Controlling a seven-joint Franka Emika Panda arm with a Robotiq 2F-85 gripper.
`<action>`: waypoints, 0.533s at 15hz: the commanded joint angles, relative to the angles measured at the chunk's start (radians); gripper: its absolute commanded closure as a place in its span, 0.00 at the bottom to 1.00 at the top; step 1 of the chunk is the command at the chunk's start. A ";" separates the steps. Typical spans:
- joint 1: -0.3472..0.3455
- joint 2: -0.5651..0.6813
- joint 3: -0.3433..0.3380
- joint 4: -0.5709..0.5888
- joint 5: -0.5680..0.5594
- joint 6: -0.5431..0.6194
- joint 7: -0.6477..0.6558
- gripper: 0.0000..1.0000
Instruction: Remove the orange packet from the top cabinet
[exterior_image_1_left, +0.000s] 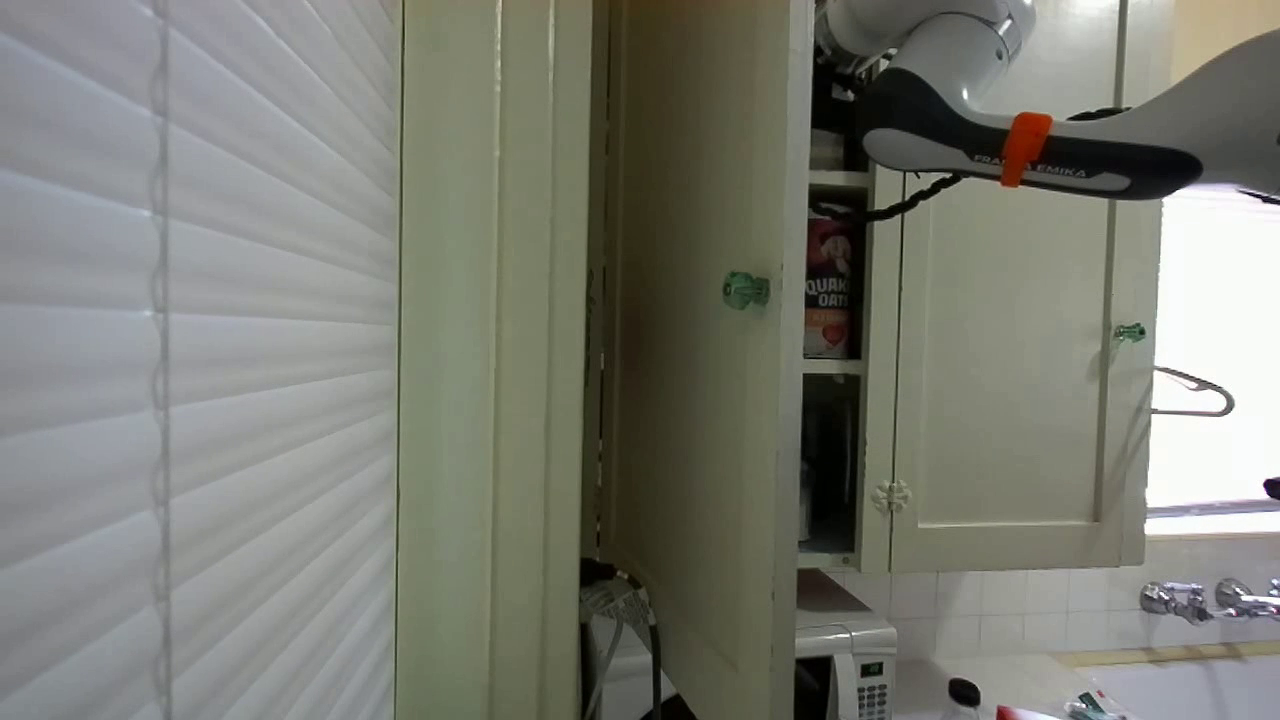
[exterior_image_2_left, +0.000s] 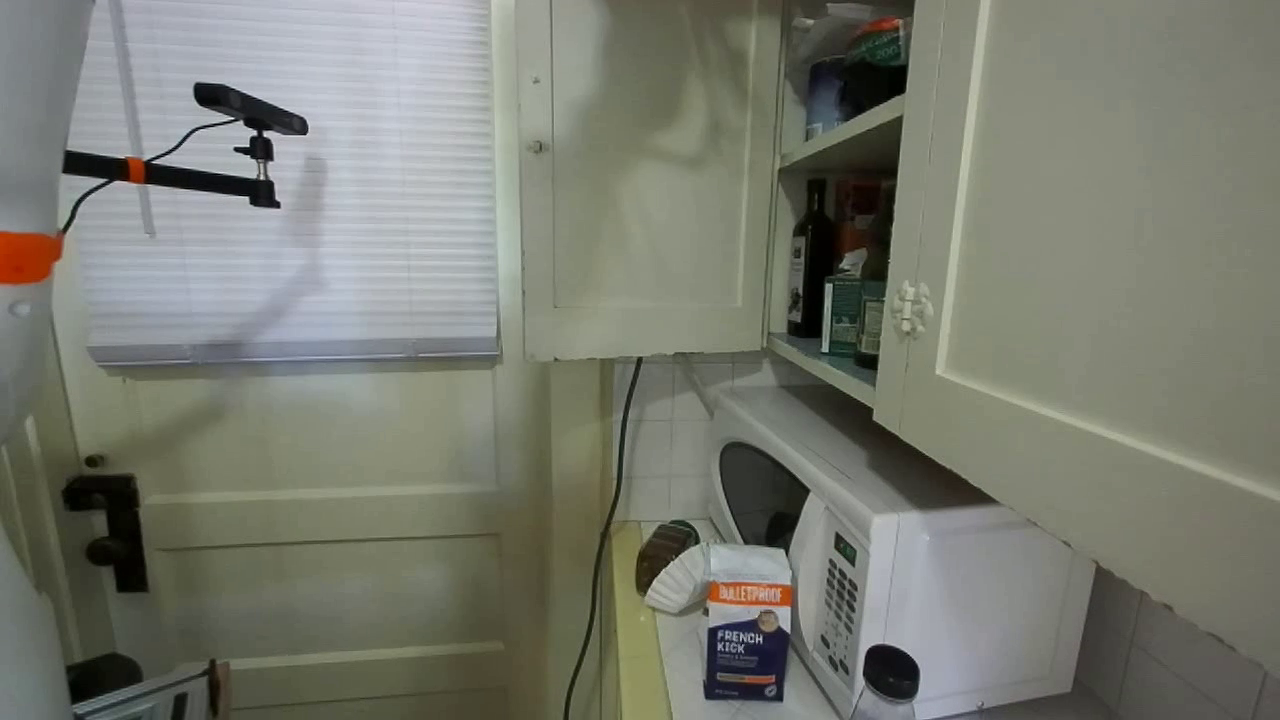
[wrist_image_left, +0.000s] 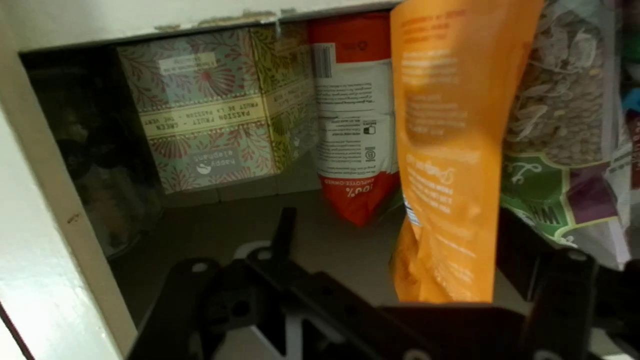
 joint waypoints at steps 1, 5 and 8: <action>0.002 0.013 0.005 0.016 -0.017 0.089 0.017 0.30; 0.002 0.015 0.000 0.021 -0.030 0.171 0.021 0.63; 0.003 0.012 -0.007 0.018 -0.047 0.198 0.034 0.85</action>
